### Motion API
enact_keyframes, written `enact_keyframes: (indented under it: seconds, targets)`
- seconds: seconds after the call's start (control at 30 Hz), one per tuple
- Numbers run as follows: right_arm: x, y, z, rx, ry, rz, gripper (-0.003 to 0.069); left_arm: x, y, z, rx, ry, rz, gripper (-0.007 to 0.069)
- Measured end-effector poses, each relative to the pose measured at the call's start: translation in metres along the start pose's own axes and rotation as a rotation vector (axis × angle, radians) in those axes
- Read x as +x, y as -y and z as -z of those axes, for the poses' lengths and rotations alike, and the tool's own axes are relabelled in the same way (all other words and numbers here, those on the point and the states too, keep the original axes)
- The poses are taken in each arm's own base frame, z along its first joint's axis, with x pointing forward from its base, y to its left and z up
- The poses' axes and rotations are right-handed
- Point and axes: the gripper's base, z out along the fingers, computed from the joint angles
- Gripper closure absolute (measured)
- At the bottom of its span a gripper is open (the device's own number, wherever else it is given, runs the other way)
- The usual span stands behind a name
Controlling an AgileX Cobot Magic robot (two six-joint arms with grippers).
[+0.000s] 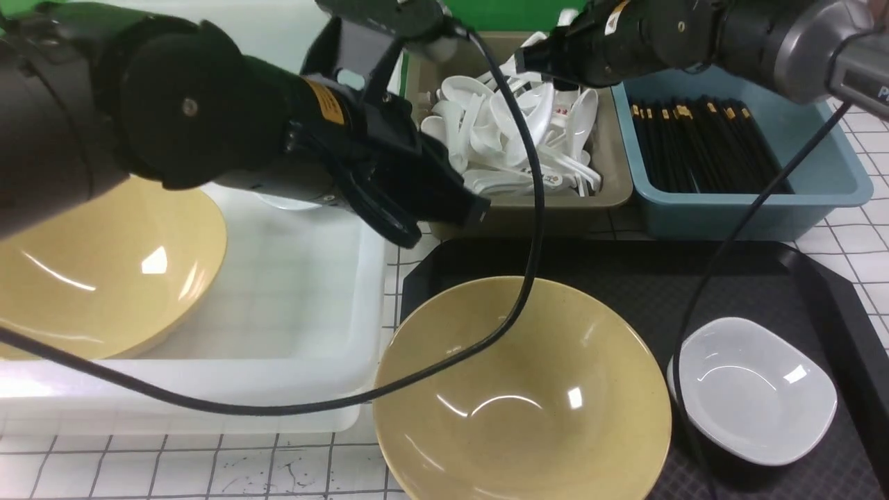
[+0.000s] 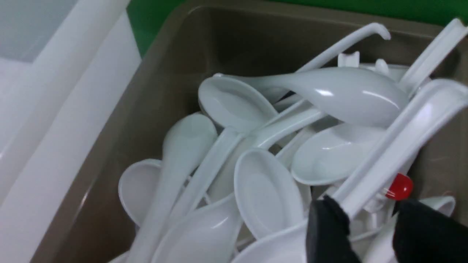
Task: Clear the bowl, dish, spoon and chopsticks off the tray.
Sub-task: Use the right arm to put the soup spoon into the small storage box in the middle, then use the left arm to grab the yellow noodle bowl on the left
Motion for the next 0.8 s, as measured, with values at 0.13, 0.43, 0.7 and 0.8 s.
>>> enact_keyframes:
  seconds: [0.13, 0.43, 0.7, 0.8]
  targets:
    - [-0.014, -0.002, 0.022, 0.011, -0.080, 0.057, 0.0168, -0.007, 0.001, 0.006, 0.004, -0.016, -0.008, 0.0638]
    - [-0.031, -0.020, 0.094, -0.052, -0.330, 0.352, 0.0202, -0.038, 0.000, 0.017, -0.003, -0.106, -0.070, 0.0632]
    - [0.005, -0.044, 0.149, -0.171, -0.425, 0.427, 0.0575, -0.021, -0.001, -0.022, 0.045, -0.409, -0.084, 0.0483]
    - [0.022, -0.049, 0.177, -0.197, -0.447, 0.454, 0.0621, -0.015, -0.002, -0.038, 0.060, -0.455, -0.098, 0.0392]
